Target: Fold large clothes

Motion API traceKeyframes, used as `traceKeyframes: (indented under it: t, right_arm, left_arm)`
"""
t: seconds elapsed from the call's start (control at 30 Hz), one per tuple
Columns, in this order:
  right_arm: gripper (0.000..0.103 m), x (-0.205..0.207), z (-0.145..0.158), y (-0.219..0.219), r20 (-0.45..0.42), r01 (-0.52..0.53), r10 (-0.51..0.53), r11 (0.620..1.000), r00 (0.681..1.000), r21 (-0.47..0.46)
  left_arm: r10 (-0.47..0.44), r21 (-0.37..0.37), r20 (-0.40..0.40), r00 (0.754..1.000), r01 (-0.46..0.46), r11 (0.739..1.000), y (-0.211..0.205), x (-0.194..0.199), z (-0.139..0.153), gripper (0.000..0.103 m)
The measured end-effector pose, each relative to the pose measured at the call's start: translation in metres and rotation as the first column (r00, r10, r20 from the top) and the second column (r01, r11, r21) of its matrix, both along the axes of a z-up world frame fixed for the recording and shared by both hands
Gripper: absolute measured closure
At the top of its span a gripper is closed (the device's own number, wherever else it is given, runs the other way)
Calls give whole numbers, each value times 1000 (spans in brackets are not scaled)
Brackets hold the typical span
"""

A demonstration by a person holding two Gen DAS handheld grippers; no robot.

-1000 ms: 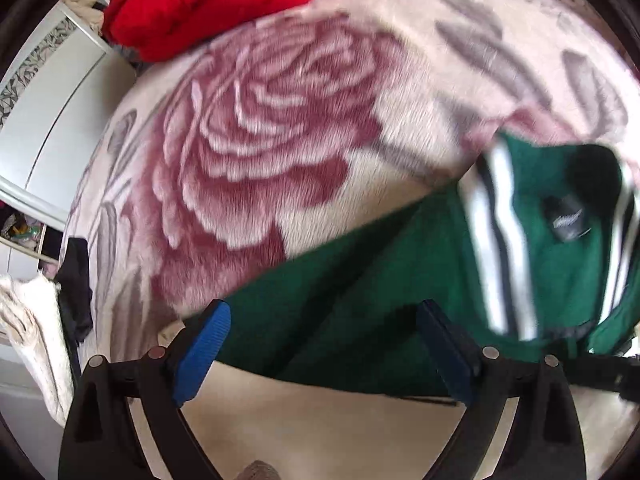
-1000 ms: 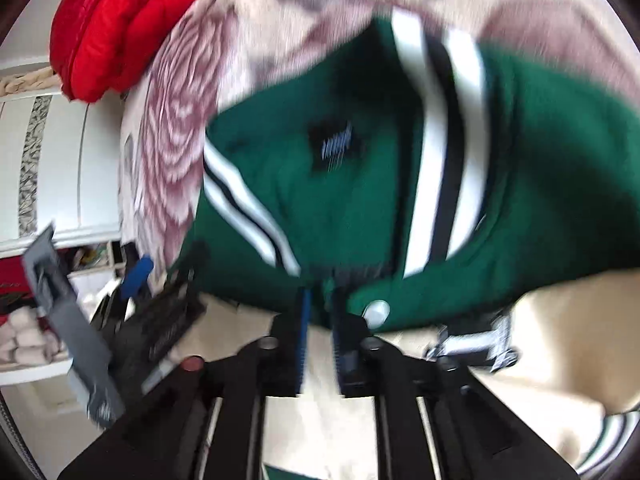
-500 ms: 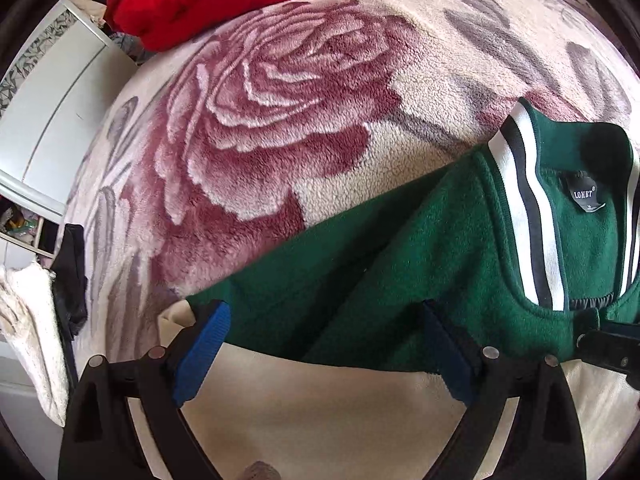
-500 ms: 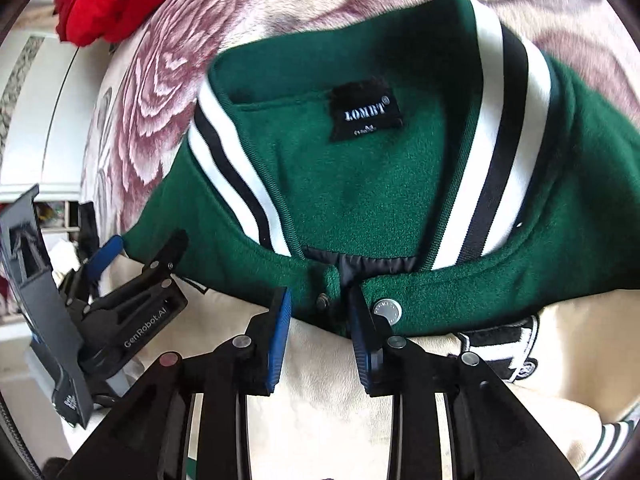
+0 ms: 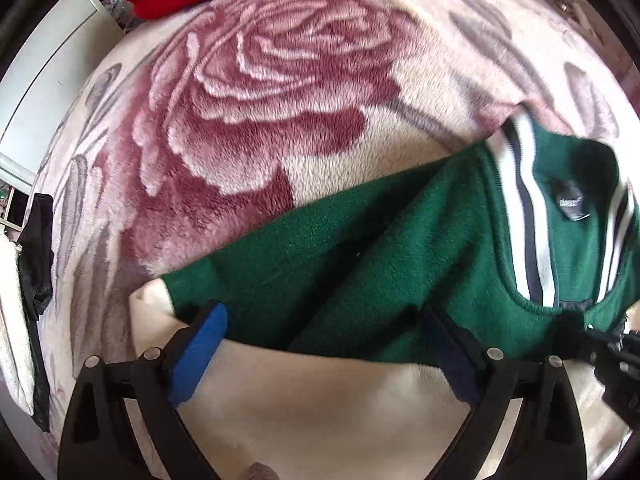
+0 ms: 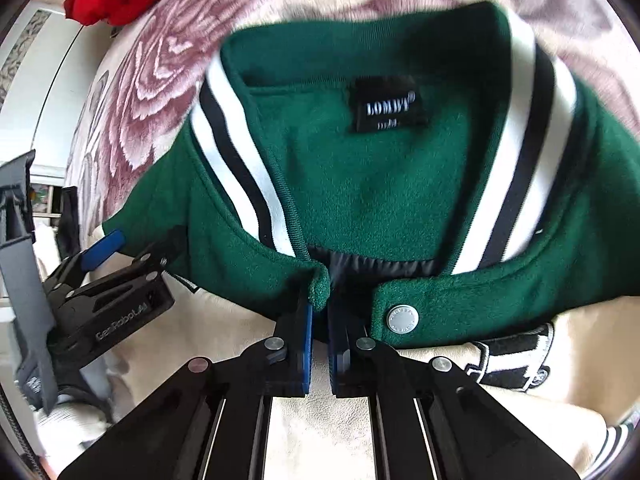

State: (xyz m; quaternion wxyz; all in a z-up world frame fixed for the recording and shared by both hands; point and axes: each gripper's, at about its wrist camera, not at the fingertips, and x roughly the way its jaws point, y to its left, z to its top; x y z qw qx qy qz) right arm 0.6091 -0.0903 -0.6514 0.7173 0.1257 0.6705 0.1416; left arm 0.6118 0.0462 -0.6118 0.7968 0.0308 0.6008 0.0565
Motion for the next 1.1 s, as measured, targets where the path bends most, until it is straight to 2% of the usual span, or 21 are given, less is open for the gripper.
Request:
traceKeyframes:
  t: [0.17, 0.2, 0.27, 0.33, 0.37, 0.43, 0.47, 0.5, 0.57, 0.63, 0.7, 0.77, 0.87, 0.9, 0.97, 1.1]
  right_arm:
    - [98, -4, 32, -3, 161, 95, -77, 990, 984, -103]
    - [98, 0, 31, -5, 162, 118, -99, 987, 982, -112]
    - [98, 10, 24, -8, 135, 138, -120, 982, 984, -128]
    - [97, 15, 14, -5, 92, 98, -87, 986, 992, -131]
    - [97, 16, 13, -8, 60, 82, -76, 991, 995, -110]
    - [89, 17, 19, -21, -15, 81, -82, 995, 997, -54]
    - [83, 15, 25, -32, -37, 96, -96, 995, 995, -3]
    - [58, 13, 34, -45, -28, 122, -121, 993, 992, 9]
    - [25, 11, 48, -61, 22, 147, -146, 987, 989, -56]
    - [25, 12, 50, -72, 34, 145, -142, 985, 989, -93]
    - [25, 14, 37, -77, -15, 148, -152, 980, 988, -132]
    - [25, 15, 23, -74, -68, 135, -144, 983, 987, -123]
    - [25, 14, 12, -55, -48, 66, -81, 967, 996, -248]
    - [41, 14, 9, -48, -46, 38, -53, 961, 998, -273]
    - [50, 13, 6, -37, -50, 10, -27, 955, 998, -298]
    - [52, 15, 21, -50, -22, -2, -5, 957, 1000, -289]
  left_arm:
    - [-8, 22, 41, 999, 7, 1000, -2, 0, 12, 4]
    - [-6, 30, 38, 999, 5, 1000, -3, 1, 11, 4]
    - [1, 36, 31, 1000, -2, 999, -3, 2, 10, 5]
    - [4, 38, 26, 1000, -5, 999, -3, 1, 11, 4]
    - [1, 43, 28, 1000, -2, 999, -3, 0, 12, 4]
    - [-16, 69, 42, 999, 13, 998, -5, -3, 14, 4]
    - [-24, 87, 48, 999, 20, 996, -7, -5, 14, 4]
    - [-35, 108, 50, 998, 29, 994, -8, -5, 12, 4]
    - [-38, 111, 38, 999, 33, 993, -11, -5, 9, 4]
    - [-31, 117, 30, 999, 27, 993, -13, -4, 6, 4]
    - [-34, 122, 34, 999, 29, 992, -17, -3, 5, 4]
    - [-40, 129, 34, 999, 35, 991, -21, -3, 4, 4]
    - [-53, 141, 34, 998, 47, 989, -26, -4, 3, 5]
    - [-60, 147, 35, 998, 54, 988, -27, -5, 3, 5]
    - [-68, 146, 38, 997, 61, 987, -28, -8, 4, 4]
    - [-76, 153, 53, 996, 67, 986, -27, -11, 6, 4]
